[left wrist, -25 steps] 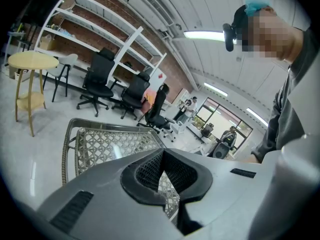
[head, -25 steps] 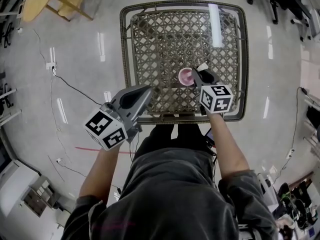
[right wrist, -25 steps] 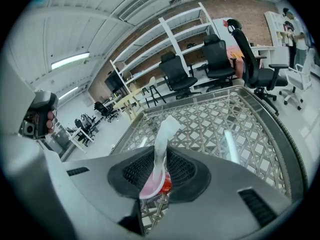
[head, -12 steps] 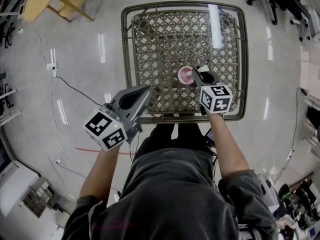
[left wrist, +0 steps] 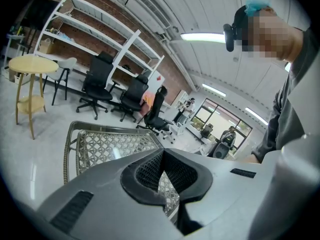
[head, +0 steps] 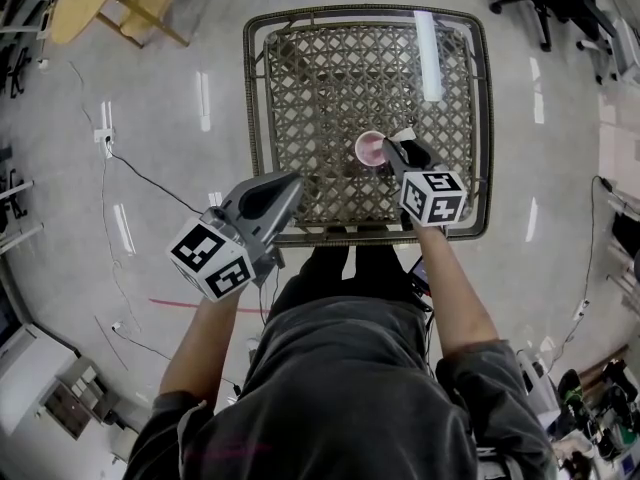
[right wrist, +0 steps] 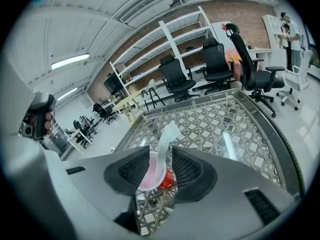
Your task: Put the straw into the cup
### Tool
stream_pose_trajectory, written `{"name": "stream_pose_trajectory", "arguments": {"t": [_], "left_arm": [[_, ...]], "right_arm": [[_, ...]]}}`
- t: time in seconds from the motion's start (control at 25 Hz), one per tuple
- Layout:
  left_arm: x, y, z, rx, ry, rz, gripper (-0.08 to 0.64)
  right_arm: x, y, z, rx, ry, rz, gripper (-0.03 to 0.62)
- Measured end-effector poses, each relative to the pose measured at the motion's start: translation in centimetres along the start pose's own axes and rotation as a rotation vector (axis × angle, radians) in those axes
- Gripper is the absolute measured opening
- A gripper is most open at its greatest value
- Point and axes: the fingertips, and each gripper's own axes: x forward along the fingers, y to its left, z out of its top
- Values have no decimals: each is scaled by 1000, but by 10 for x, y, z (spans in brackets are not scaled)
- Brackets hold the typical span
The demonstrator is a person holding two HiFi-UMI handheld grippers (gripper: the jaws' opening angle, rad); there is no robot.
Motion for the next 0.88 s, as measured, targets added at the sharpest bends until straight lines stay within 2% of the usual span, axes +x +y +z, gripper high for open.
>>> {"name": "stream_pose_trajectory", "arguments": {"t": [0.16,0.88], "left_arm": [[-1,-5,1,-1,-7,-1,9],[0,-30,19,57,-58,-60,8]], "right_arm": [[-6,-2,3,33,-18,-6,103],[-55,1,24,-10,-70,-58,103]]}}
